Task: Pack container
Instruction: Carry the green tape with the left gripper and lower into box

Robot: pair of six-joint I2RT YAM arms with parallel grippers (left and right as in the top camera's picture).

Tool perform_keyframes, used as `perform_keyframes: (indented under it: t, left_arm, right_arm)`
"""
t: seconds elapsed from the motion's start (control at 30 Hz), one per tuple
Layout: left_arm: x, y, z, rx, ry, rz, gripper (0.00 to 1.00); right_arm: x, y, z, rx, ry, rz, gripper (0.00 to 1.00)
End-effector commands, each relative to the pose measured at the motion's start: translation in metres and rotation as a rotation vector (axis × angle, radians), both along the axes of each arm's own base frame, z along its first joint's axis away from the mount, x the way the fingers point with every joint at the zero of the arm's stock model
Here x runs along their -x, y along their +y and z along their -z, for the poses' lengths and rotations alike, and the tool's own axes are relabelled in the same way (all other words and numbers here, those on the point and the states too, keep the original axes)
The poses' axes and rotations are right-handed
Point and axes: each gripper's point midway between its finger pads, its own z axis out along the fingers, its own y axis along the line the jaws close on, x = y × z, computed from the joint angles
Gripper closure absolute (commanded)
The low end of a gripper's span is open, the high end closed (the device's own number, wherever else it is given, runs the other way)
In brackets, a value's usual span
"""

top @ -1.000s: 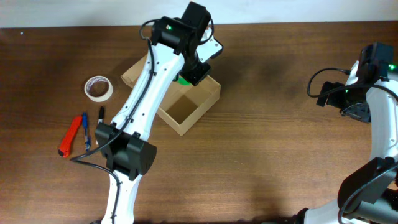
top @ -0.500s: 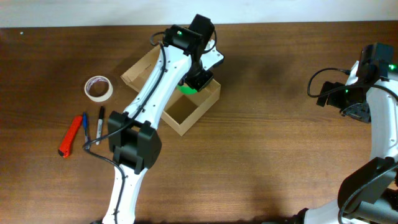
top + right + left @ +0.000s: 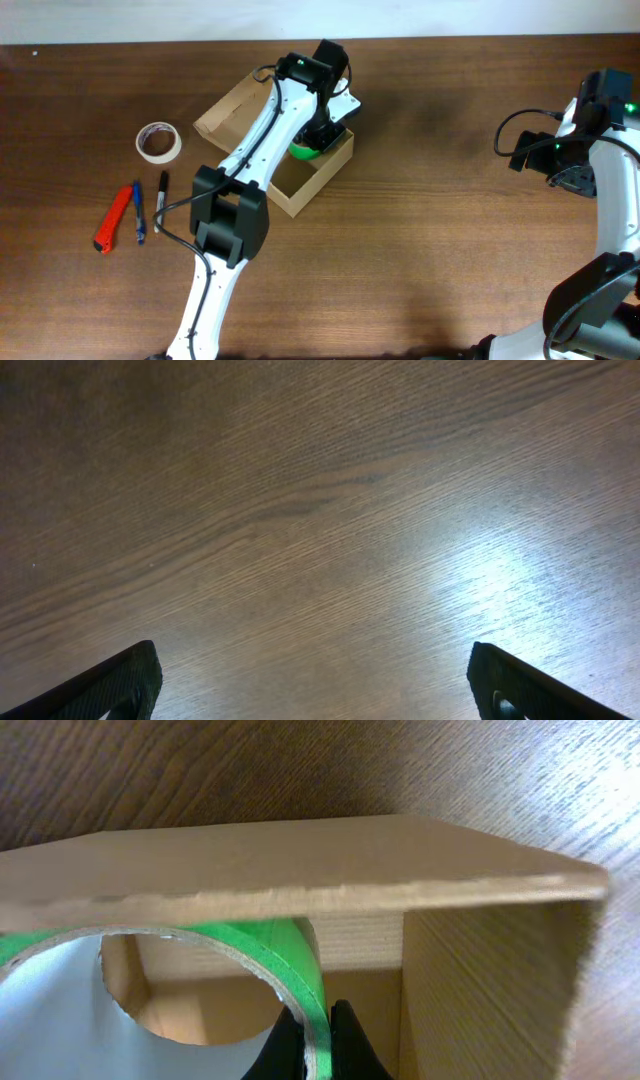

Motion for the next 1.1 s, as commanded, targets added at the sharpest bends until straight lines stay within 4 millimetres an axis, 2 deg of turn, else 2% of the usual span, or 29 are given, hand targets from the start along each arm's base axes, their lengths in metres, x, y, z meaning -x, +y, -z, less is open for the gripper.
perform_keyframes:
  t: [0.0,0.2,0.23,0.3,0.43,0.53,0.6,0.63,0.73,0.77,0.8,0.9,0.97,1.07]
  left_arm:
    - [0.000,-0.002,0.010,0.029,0.031,-0.016,0.98]
    - [-0.005,-0.006,0.011,0.046,0.016,-0.015,0.98]
    - [-0.005,-0.006,0.011,0.046,0.016,-0.015,0.95]
    - [-0.005,-0.005,0.011,0.046,0.016,-0.015,0.77]
    - [-0.004,-0.005,0.011,0.044,0.020,-0.016,0.66]
    - [0.002,-0.002,0.007,0.033,0.042,-0.016,0.66]
    - [0.006,0.000,-0.001,0.026,0.054,-0.016,0.78]
    - [0.007,0.001,-0.009,0.024,0.055,-0.016,0.82]
    - [0.006,0.006,-0.041,0.008,0.012,-0.018,0.83]
    - [0.004,0.008,-0.055,0.002,-0.015,-0.020,0.83]
    - [0.002,0.012,-0.079,-0.007,-0.071,-0.024,0.82]
    - [-0.006,0.017,-0.127,0.017,-0.202,-0.104,0.81]
    - [-0.009,0.025,-0.155,0.012,-0.291,-0.122,0.71]
    - [-0.004,0.052,-0.197,-0.046,-0.403,-0.196,0.57]
  right_arm:
    - [0.000,0.001,0.003,-0.013,0.004,0.009,0.01]
    - [0.000,0.001,0.003,-0.013,0.004,0.009,0.01]
    - [0.000,0.001,0.003,-0.013,0.004,0.009,0.01]
    - [0.000,0.001,0.003,-0.013,0.004,0.009,0.01]
    - [0.000,0.001,0.003,-0.013,0.004,0.009,0.01]
    - [0.000,0.001,0.003,-0.013,0.004,0.009,0.01]
    - [0.000,0.001,0.003,-0.013,0.004,0.009,0.01]
    - [0.000,0.001,0.003,-0.013,0.004,0.009,0.01]
    - [0.000,0.001,0.003,-0.013,0.004,0.009,0.01]
    - [0.000,0.001,0.003,-0.013,0.004,0.009,0.01]
    - [0.000,0.001,0.003,-0.013,0.004,0.009,0.01]
    - [0.000,0.001,0.003,-0.013,0.004,0.009,0.01]
    - [0.000,0.001,0.003,-0.013,0.004,0.009,0.01]
    - [0.000,0.001,0.003,-0.013,0.004,0.009,0.01]
